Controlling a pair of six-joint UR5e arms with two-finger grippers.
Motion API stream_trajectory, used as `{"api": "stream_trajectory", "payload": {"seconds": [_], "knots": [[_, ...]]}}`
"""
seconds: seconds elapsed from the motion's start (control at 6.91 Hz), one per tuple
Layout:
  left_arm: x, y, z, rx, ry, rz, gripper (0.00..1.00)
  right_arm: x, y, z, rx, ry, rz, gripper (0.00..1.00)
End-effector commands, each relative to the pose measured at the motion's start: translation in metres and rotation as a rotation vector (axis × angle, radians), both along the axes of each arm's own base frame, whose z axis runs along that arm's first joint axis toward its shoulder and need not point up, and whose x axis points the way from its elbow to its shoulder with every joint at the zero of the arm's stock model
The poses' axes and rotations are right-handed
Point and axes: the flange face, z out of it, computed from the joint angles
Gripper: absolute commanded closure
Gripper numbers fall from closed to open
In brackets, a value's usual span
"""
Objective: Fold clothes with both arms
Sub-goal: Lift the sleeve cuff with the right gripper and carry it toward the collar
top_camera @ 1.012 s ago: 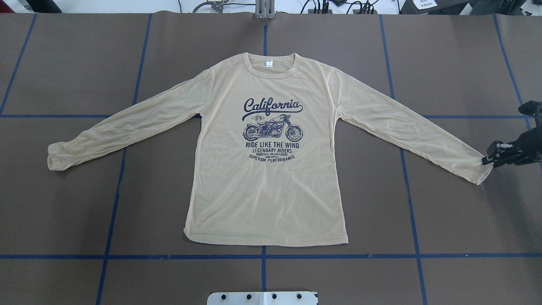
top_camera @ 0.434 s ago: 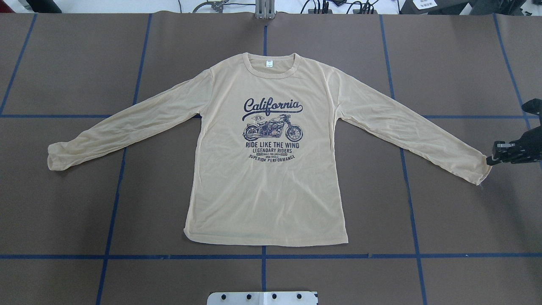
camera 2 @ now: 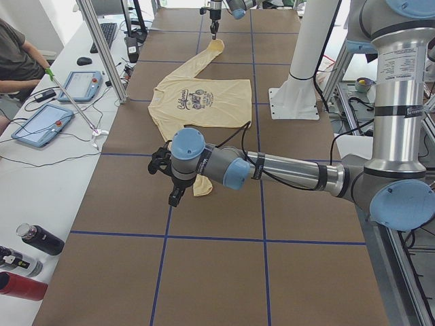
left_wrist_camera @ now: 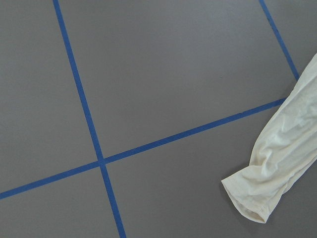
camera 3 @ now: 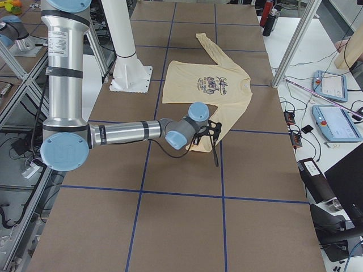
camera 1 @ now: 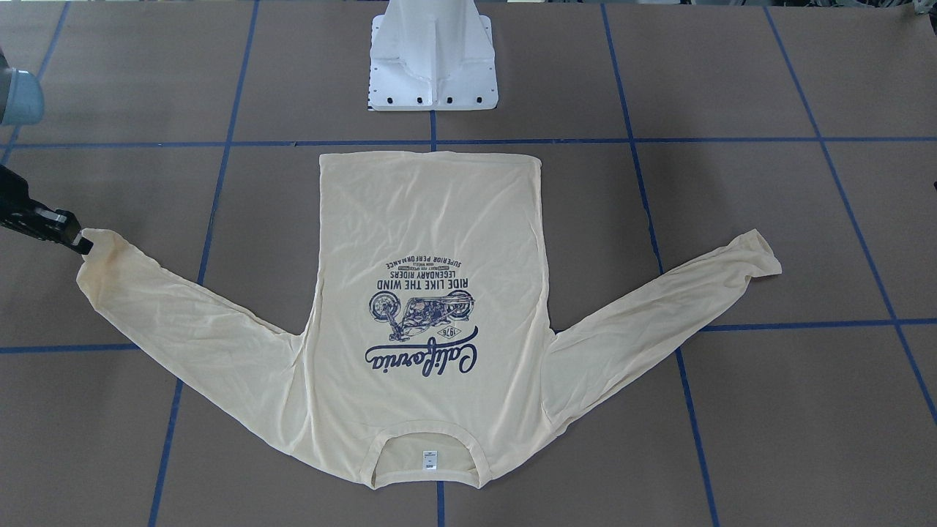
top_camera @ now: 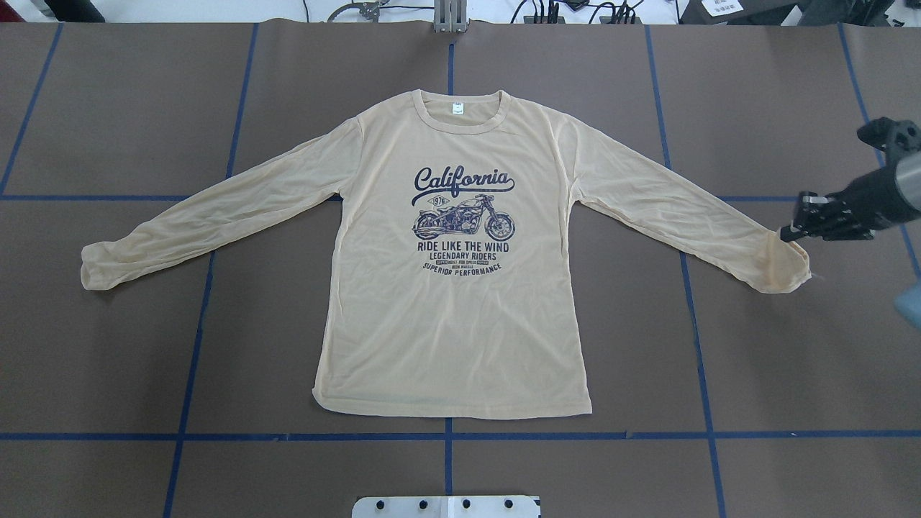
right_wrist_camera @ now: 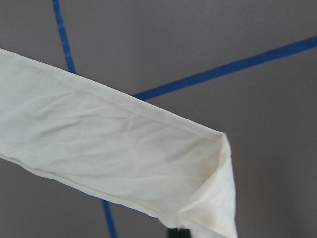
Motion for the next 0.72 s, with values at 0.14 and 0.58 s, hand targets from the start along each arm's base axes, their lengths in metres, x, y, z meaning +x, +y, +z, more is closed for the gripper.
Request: {"api": "stream_trajectory", "payload": {"seconds": [0.14,0.58], "knots": [[0.0,-0.003,0.0,0.003,0.002,0.001,0.0,-0.107,-0.108,-0.193,-0.126,0.048,0.052,1.0],[0.0,-0.003,0.003,0.001,0.001,0.003,0.0,-0.175,-0.16,-0.296,-0.143,0.035,0.131,1.0]]}}
